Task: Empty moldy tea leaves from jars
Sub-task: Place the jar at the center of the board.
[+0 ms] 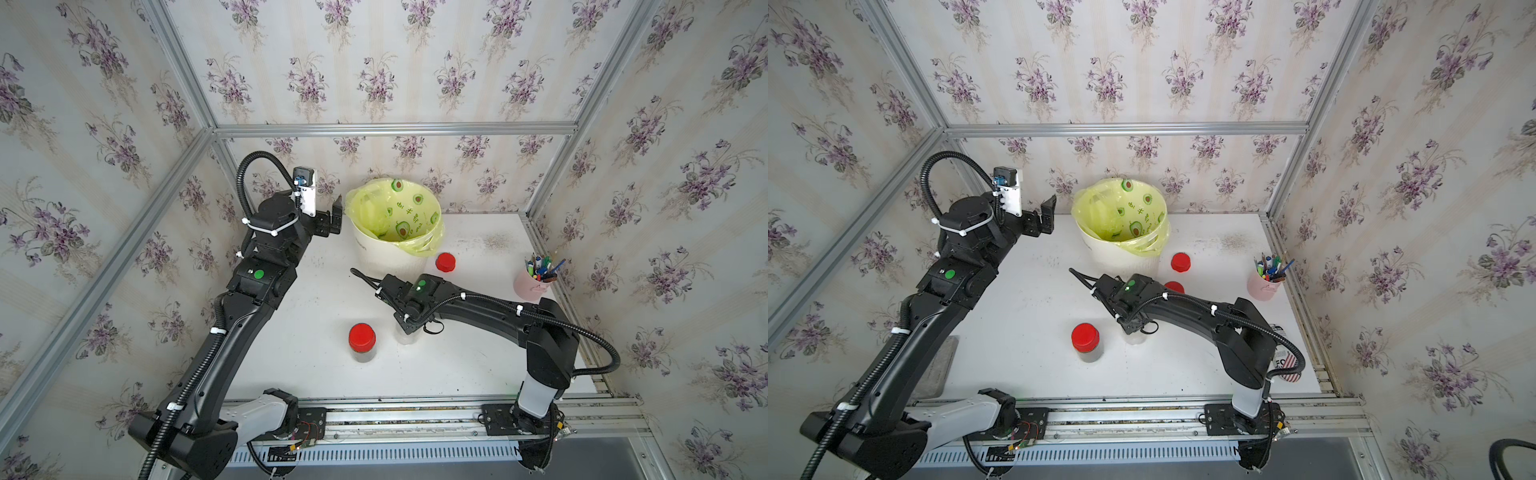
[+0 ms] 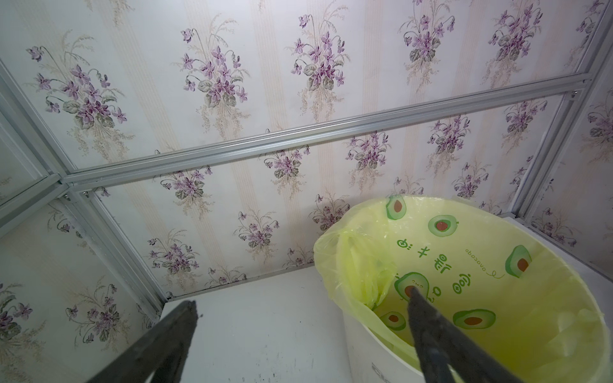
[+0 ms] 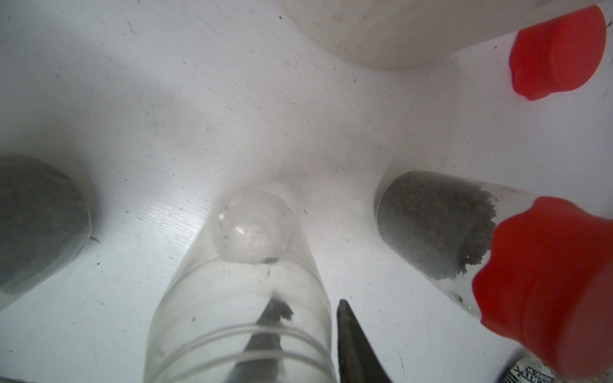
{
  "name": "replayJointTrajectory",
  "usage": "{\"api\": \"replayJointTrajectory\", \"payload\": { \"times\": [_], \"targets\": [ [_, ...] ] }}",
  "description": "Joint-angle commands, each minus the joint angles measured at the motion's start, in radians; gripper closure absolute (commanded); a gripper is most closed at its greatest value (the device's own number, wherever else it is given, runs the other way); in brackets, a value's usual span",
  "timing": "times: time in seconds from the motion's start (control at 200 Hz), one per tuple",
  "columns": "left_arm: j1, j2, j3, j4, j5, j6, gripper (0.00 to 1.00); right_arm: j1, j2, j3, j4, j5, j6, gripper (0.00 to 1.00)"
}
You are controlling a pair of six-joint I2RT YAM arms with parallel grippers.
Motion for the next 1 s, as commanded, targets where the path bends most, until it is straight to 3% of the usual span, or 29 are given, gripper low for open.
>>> {"api": "replayJointTrajectory", "payload": {
  "times": [0.0, 0.215, 0.58, 0.999],
  "targets": [
    [0.001, 0.002, -0.002, 0.017, 0.006, -0.016, 0.0, 0.001, -0.012, 0.008, -0.001, -0.012, 0.011, 0.69],
    [0.001, 0.002, -0.003, 0.018, 0.012, -0.014, 0.0, 0.0, -0.031, 0.014, 0.016, -0.048, 0.004, 0.56],
    [0.001, 0.005, -0.005, 0.017, 0.023, -0.017, 0.0, -0.002, -0.05, 0.019, 0.005, -0.019, 0.01, 0.43],
    [0.001, 0.008, -0.005, 0.018, 0.037, -0.02, 0.0, -0.014, -0.086, 0.02, -0.035, 0.029, 0.013, 0.4]
  ]
}}
